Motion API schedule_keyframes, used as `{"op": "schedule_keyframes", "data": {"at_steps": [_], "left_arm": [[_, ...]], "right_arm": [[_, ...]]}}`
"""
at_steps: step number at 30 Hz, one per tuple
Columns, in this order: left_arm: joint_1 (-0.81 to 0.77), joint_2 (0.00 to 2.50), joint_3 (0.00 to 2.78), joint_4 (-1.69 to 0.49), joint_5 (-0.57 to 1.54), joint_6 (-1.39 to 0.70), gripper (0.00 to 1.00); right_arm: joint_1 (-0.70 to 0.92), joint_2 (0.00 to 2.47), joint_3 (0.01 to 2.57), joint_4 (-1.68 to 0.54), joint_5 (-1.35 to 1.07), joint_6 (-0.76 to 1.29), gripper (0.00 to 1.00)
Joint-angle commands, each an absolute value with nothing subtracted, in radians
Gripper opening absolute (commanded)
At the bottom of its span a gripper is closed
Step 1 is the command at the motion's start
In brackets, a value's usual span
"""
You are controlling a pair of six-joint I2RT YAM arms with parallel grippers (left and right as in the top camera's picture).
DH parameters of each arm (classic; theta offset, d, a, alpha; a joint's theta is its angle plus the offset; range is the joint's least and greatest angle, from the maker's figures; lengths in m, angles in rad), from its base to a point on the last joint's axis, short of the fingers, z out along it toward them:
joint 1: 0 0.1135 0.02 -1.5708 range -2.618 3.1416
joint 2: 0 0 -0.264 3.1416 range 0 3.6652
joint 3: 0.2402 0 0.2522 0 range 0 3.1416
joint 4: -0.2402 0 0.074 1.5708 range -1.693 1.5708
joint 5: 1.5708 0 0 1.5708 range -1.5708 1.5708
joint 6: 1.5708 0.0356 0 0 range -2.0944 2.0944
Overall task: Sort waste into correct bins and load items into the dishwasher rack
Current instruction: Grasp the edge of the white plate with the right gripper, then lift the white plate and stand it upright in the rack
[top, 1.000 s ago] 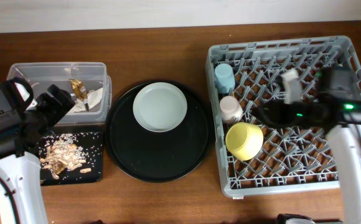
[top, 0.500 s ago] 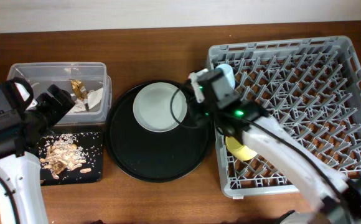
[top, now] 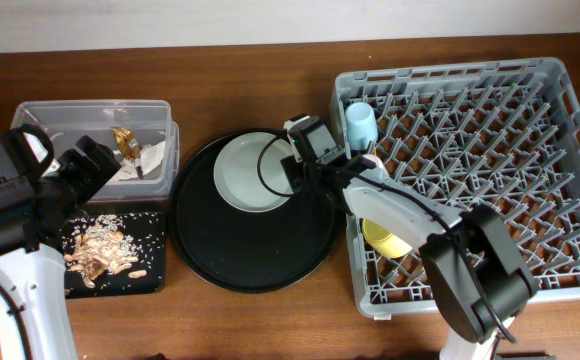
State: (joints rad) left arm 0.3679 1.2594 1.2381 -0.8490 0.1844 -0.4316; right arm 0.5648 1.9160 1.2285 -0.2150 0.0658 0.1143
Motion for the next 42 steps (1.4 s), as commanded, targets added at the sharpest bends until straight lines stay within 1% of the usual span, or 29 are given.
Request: {"op": "schedule_keyframes", "data": {"at_steps": [1, 8, 9, 10, 11, 13, 15, 16, 20, 23, 27, 30, 31, 34, 36, 38, 42], "left_arm": [[0.375, 1.256, 1.246, -0.847, 0.195, -0.437, 0.99], [0.375, 1.256, 1.246, -0.847, 0.195, -0.437, 0.99], [0.375, 1.256, 1.246, -0.847, 0.195, -0.437, 0.99], [0.375, 1.256, 1.246, -0.847, 0.195, -0.437, 0.99], [0.375, 1.256, 1.246, -0.847, 0.195, -0.437, 0.99], [0.375, 1.256, 1.246, -0.847, 0.195, -0.437, 0.99], [0.375, 1.256, 1.246, -0.847, 0.195, -0.437, 0.99], [0.375, 1.256, 1.246, -0.847, 0.195, -0.437, 0.99], [0.375, 1.256, 1.246, -0.847, 0.195, -0.437, 0.99], [0.375, 1.256, 1.246, -0.847, 0.195, -0.437, 0.99], [0.375, 1.256, 1.246, -0.847, 0.195, -0.437, 0.99], [0.375, 1.256, 1.246, -0.847, 0.195, -0.437, 0.99], [0.375, 1.256, 1.246, -0.847, 0.195, -0.437, 0.99], [0.375, 1.256, 1.246, -0.847, 0.195, -0.437, 0.99], [0.375, 1.256, 1.246, -0.847, 0.195, -0.437, 0.99], [0.375, 1.256, 1.246, -0.847, 0.195, -0.437, 0.99], [0.375, 1.256, 1.246, -0.847, 0.195, -0.437, 0.99]], "right_arm": [[0.568, 1.974, 1.242, -0.192, 0.054, 0.167, 0.52], [0.569, 2.04, 1.242, -0.149, 0.043, 0.173, 0.51], [0.569, 2.046, 1.242, -0.148, 0.033, 0.174, 0.5], [0.569, 2.051, 1.242, -0.149, 0.017, 0.174, 0.44], [0.569, 2.057, 1.242, -0.152, 0.006, 0.174, 0.34], [0.571, 2.062, 1.242, -0.157, -0.016, 0.174, 0.19], [0.571, 2.063, 1.242, -0.16, -0.039, 0.174, 0.07], [0.571, 2.06, 1.242, -0.16, -0.048, 0.174, 0.04], [0.566, 1.988, 1.249, -0.16, -0.044, 0.173, 0.04], [0.553, 1.842, 1.282, -0.186, -0.022, 0.137, 0.04], [0.548, 1.606, 1.326, -0.286, 0.16, -0.015, 0.04], [0.547, 1.453, 1.329, -0.345, 0.435, -0.143, 0.04], [0.547, 1.388, 1.329, -0.366, 0.65, -0.221, 0.04], [0.534, 1.317, 1.329, -0.375, 1.094, -0.391, 0.04], [0.486, 1.314, 1.328, -0.383, 1.234, -0.465, 0.04], [0.439, 1.32, 1.327, -0.423, 1.231, -0.456, 0.04], [0.334, 1.374, 1.327, -0.551, 1.124, -0.329, 0.04]]}}
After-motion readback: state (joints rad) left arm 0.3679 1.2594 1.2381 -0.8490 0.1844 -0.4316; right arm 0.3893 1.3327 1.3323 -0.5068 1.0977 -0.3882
